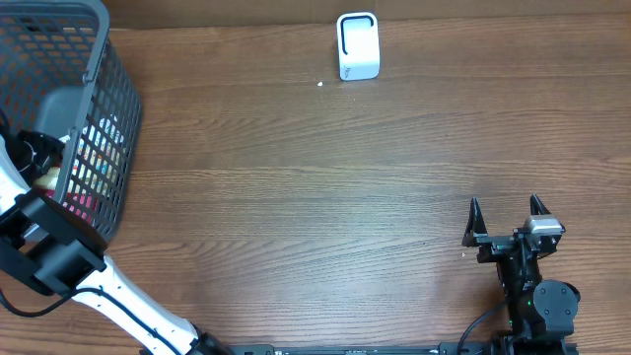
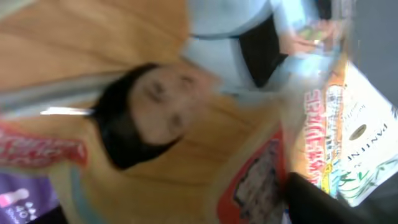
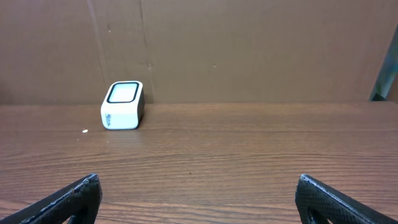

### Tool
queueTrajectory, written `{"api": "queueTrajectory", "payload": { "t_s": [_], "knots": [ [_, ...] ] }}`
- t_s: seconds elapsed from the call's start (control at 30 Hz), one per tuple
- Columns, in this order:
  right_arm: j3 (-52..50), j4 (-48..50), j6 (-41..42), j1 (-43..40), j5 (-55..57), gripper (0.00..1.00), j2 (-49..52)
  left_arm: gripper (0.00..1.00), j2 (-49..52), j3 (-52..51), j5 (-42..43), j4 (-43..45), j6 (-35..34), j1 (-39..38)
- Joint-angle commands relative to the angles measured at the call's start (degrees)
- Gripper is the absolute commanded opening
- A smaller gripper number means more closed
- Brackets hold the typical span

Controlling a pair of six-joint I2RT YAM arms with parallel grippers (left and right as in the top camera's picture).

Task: Scan the item barcode
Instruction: 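Grasp the yellow snack bag in the basket with the left gripper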

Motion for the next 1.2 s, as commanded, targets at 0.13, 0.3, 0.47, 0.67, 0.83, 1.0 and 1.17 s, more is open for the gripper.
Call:
{"api": "queueTrajectory", "payload": {
  "t_s": [0.13,0.3,0.47,0.67,0.83,1.0,1.17],
  "knots": [
    [-0.59,0.35,-0.26,-0.09,0.55,1.0,-0.57,0.32,0.85,-0.63,-0.92,0.24,0.92,-0.07],
    [-0.59,0.35,-0.26,-0.11,0.55,1.0,-0.57,0.04,0.76,0.0,-0.87,-0.37,1.53,0.02],
    [-0.59,0.35,-0.26,-0.11,0.55,1.0,-0.57,0.04,0.33,4.87,-0.87,-3.54,1.51,0.02],
    [-0.59,0.35,-0.26,-0.11,0.55,1.0,-0.57,0.04,-1.29,16.9,-0.55,-8.96,1.49,0.02],
    [-0.59,0.35,-0.26,-0.09,0.55,1.0,-0.57,0.04,-4.37,27.28,3.93,-11.87,1.46,0.02],
    [-0.59,0.35,-0.26,-0.09,0.55,1.0,-0.57,0.04,-8.85,32.0,12.79,-11.78,1.46,-0.13],
    [-0.59,0.35,-0.26,-0.11,0.55,1.0,-0.57,0.26,-9.62,31.21,7.19,-14.12,1.51,-0.48]
  ]
}}
